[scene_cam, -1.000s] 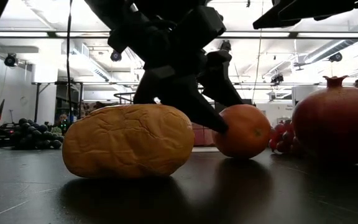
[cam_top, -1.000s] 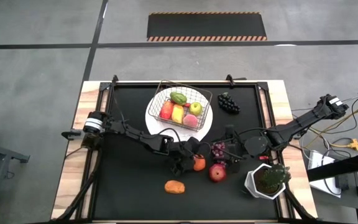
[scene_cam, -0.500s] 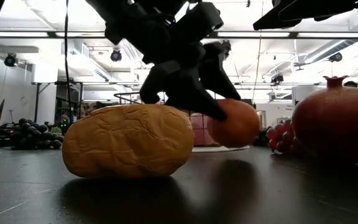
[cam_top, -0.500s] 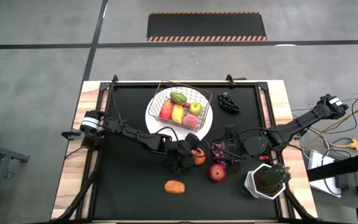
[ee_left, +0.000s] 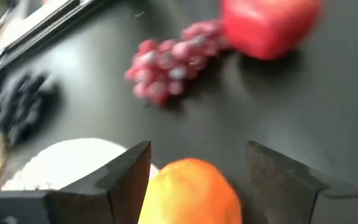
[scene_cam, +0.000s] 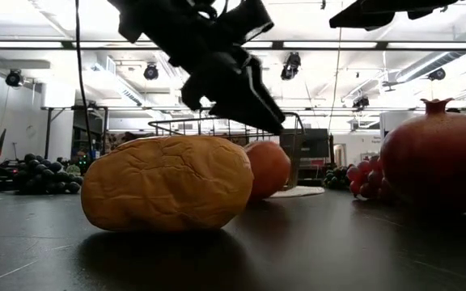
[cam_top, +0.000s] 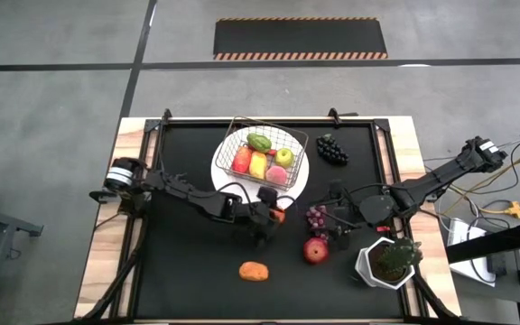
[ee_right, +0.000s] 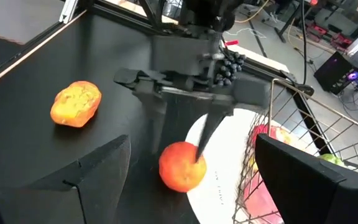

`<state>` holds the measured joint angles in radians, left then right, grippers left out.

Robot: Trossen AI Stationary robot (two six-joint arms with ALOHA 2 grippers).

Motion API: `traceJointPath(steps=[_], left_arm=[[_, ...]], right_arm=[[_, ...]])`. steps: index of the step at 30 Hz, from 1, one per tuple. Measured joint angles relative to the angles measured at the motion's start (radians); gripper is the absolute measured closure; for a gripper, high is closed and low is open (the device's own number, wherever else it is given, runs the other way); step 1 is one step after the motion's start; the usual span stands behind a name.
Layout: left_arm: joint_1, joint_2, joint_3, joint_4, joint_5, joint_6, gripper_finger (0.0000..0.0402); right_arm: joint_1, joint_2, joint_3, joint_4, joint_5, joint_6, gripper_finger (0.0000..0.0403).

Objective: Build produce basket
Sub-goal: Put the orange into the silver basket

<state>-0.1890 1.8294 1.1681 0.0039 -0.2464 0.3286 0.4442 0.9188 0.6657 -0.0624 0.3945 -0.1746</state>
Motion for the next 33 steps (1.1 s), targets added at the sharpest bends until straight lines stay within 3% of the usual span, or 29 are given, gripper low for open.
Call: traceJointPath(steps=[6,13,24,33], left_arm=[[0.003,0.0,0.0,-0.111,-0.352,-0.184,0.012],[0.002,-0.009,0.004,-0.178,-0.151,-0.193,0.0109],[0.001,-0.01,0.004,-0.172,-0.18,-0.34,0.0108],[0.0,-0.01,0.004,-0.17,-0.181,-0.349,0.0108]], right_arm=[[0.0,0.0,-0.008,0.0,0.0,0.025,0.0076],[0.0,0.0,-0.012,0.001,0.0,0.025,0.0076],[0.0,0.0,-0.015,0.001,0.0,0.045,0.0076],[0.0,0.0,-0.029,0.001,0.0,0.045,0.0076]])
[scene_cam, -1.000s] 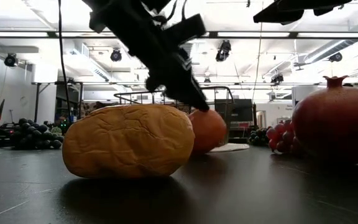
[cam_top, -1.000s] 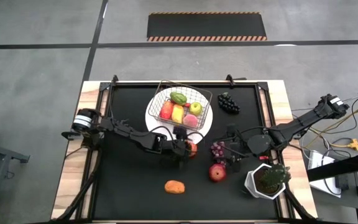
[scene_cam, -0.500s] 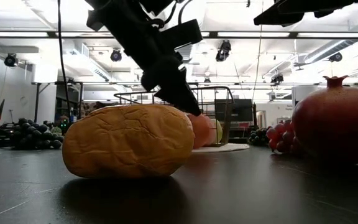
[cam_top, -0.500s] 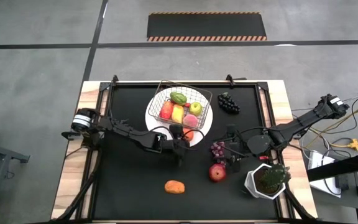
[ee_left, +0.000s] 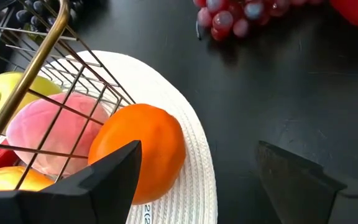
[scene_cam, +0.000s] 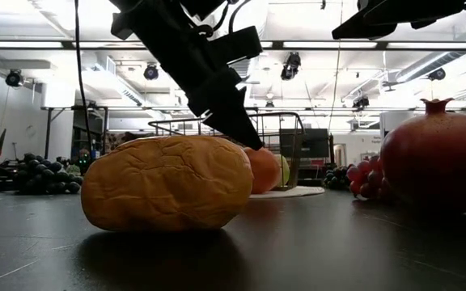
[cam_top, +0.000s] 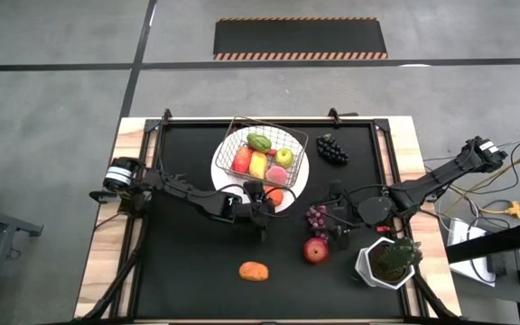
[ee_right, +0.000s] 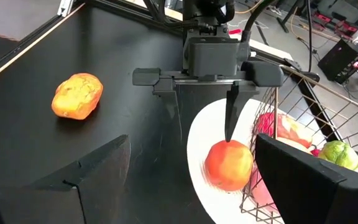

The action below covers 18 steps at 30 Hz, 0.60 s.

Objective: Build produce basket
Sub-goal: Put the orange into the silver basket

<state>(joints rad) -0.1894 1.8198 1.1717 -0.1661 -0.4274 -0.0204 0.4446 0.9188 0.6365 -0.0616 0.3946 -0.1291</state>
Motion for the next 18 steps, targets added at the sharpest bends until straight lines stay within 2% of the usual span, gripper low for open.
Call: traceJointPath(steps=[13,18], left_arm=[[0.001,0.002,0.0,0.027,0.0,0.03,0.0106],[0.001,0.005,0.0,0.032,0.0,0.068,0.0069]], right_arm=[[0.0,0.0,-0.005,0.0,0.0,0.006,0.0076],[0.0,0.0,-0.005,0.0,0.0,0.006,0.0076]])
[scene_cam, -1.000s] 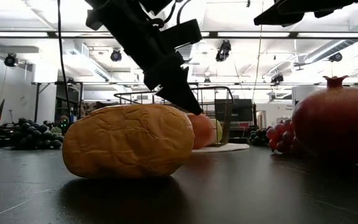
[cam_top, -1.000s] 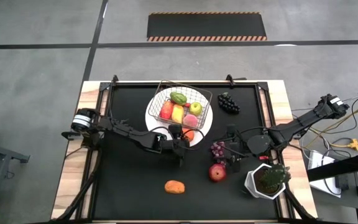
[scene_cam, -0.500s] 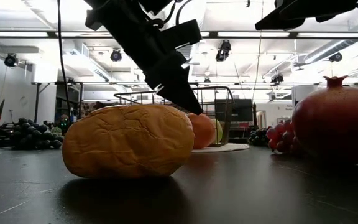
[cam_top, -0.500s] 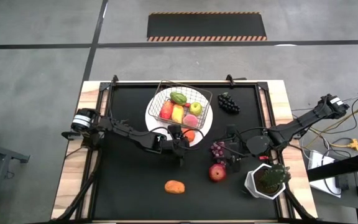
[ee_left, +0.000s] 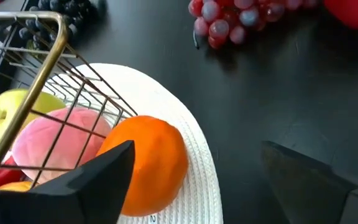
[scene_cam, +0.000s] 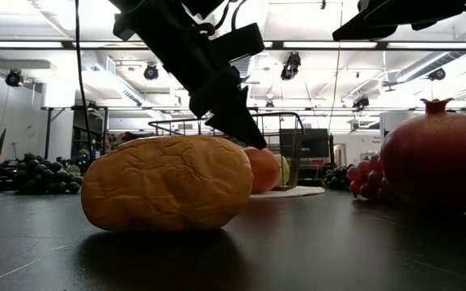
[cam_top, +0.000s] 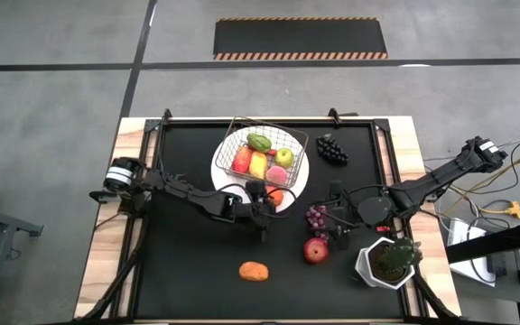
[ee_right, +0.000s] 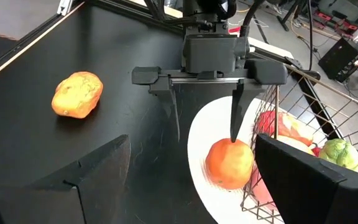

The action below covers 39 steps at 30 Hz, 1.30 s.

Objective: Build produce basket
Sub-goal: Put the orange into the silver basket

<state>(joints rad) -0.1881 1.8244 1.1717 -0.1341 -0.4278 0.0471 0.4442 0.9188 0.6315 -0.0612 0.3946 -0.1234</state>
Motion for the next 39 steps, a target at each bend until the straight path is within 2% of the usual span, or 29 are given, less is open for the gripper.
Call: traceJointPath(steps=[6,9,19,27,31,39], left_arm=[[0.005,0.0,0.0,-0.006,0.014,0.017,0.0023],[0.012,0.004,0.0,0.02,0.032,0.055,0.002],[0.036,0.061,0.0,0.03,-0.066,0.223,0.002],[0.044,0.088,-0.003,0.056,-0.105,0.244,0.002],[0.044,0.088,-0.006,0.057,-0.106,0.24,0.0032],[0.047,0.095,-0.02,0.054,-0.101,0.191,0.0088]], right_arm=[[0.0,0.0,0.0,0.0,0.0,0.0,0.0076],[0.0,0.0,0.0,0.0,0.0,0.0,0.0076],[0.0,0.0,0.0,0.01,0.001,0.008,0.0076],[0.0,0.0,0.0,0.011,0.002,0.011,0.0076],[0.0,0.0,0.0,0.011,0.002,0.011,0.0076],[0.0,0.0,0.0,0.011,0.002,0.011,0.0076]])
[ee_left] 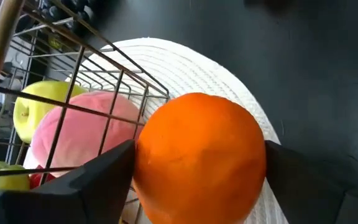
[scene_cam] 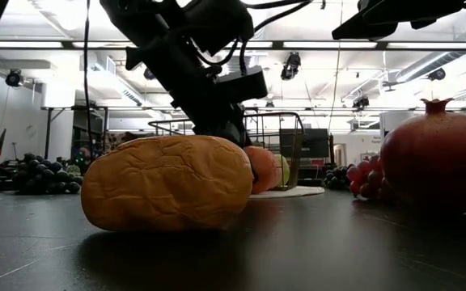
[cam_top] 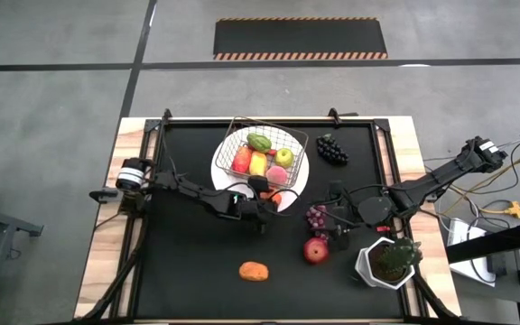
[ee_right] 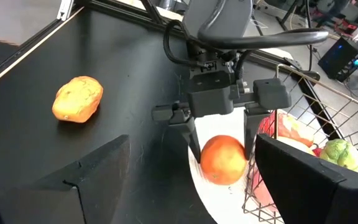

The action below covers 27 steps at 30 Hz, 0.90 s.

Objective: Build produce basket
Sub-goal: Put the orange into the silver basket

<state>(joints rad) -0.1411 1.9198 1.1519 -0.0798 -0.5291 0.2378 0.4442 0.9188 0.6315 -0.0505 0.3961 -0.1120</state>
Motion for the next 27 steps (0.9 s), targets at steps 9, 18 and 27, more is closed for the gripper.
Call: traceJointPath(steps=[9,18,27], left_arm=[[-0.008,-0.001,0.0,-0.002,-0.006,-0.022,0.0115],[-0.056,-0.119,0.002,0.04,-0.024,-0.023,0.0117],[-0.121,-0.242,-0.022,0.341,-0.025,-0.017,0.0118]], right_arm=[[0.0,0.0,0.0,0.0,0.0,0.0,0.0076],[0.0,0.001,0.0,0.034,0.0,0.01,0.0076],[0.0,0.093,-0.069,0.415,-0.001,-0.153,0.0076]])
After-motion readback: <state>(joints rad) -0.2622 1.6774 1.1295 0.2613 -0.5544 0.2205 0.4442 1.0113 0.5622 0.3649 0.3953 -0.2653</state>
